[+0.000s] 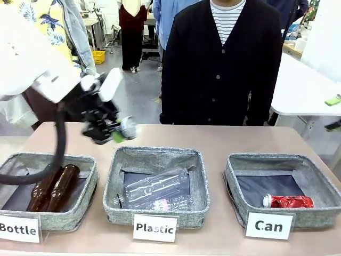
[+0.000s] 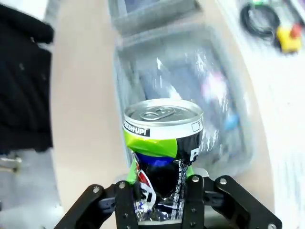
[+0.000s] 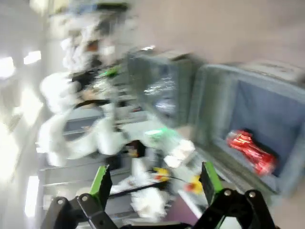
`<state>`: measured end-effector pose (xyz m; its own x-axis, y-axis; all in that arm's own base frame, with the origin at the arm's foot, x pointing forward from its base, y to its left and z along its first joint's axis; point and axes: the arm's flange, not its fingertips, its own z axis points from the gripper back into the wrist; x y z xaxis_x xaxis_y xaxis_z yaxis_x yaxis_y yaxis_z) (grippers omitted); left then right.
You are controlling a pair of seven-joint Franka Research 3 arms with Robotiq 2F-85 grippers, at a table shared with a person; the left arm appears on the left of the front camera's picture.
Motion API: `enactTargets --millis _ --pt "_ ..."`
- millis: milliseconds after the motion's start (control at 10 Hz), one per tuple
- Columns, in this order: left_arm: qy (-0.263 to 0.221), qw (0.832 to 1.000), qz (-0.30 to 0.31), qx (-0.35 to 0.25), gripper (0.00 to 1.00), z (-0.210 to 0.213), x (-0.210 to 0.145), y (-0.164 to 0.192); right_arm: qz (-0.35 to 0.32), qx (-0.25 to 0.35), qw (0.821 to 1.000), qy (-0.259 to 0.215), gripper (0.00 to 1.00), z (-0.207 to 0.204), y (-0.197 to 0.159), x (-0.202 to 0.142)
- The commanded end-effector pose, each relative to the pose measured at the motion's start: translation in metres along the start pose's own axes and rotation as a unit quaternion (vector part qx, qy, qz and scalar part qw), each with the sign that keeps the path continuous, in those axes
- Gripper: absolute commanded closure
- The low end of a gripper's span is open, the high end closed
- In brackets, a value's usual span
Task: Sort the can waste into the basket.
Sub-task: Pick up the can waste from the table and place it in the right Fabric basket.
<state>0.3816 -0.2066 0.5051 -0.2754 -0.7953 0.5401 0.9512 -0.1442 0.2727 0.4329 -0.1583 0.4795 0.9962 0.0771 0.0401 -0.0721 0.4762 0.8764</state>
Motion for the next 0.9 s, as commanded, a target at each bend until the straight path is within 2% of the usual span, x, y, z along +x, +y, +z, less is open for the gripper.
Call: enactTargets --millis 0,100,200,300,400,500,600,700,800 --pt "0.000 0.999 -0.019 0.030 0.64 -0.017 0.079 -0.003 0.023 -0.249 0.967 -0.045 0.00 0.037 0.001 -0.028" --pt "0.004 1.000 -0.012 0.013 0.64 -0.038 0.119 -0.001 0.012 -0.307 0.950 -0.052 0.00 0.054 -0.006 -0.045" --pt "-0.001 1.000 0.005 0.010 0.64 -0.066 0.159 0.011 -0.006 -0.325 0.943 -0.074 0.00 0.075 -0.011 -0.062" --pt "-0.012 0.999 0.032 -0.015 0.64 -0.107 0.199 0.032 -0.032 -0.311 0.941 -0.133 0.00 0.100 -0.017 -0.082" --pt "-0.005 0.999 0.030 -0.028 0.64 -0.148 0.235 0.044 -0.027 -0.284 0.943 -0.171 0.00 0.117 -0.020 -0.098" --pt "-0.008 0.999 0.025 -0.047 0.64 -0.187 0.271 0.046 -0.008 -0.234 0.949 -0.210 0.00 0.131 -0.023 -0.113" --pt "0.005 0.999 0.019 -0.036 0.64 -0.226 0.307 0.047 -0.010 -0.308 0.944 -0.120 0.00 0.128 -0.013 -0.085" --pt "0.023 0.999 -0.014 -0.024 0.64 -0.265 0.337 0.050 -0.010 -0.308 0.944 -0.120 0.00 0.128 -0.013 -0.085" --pt "0.029 0.999 -0.027 -0.017 0.64 -0.295 0.351 0.059 -0.010 -0.308 0.944 -0.120 0.00 0.128 -0.013 -0.085"
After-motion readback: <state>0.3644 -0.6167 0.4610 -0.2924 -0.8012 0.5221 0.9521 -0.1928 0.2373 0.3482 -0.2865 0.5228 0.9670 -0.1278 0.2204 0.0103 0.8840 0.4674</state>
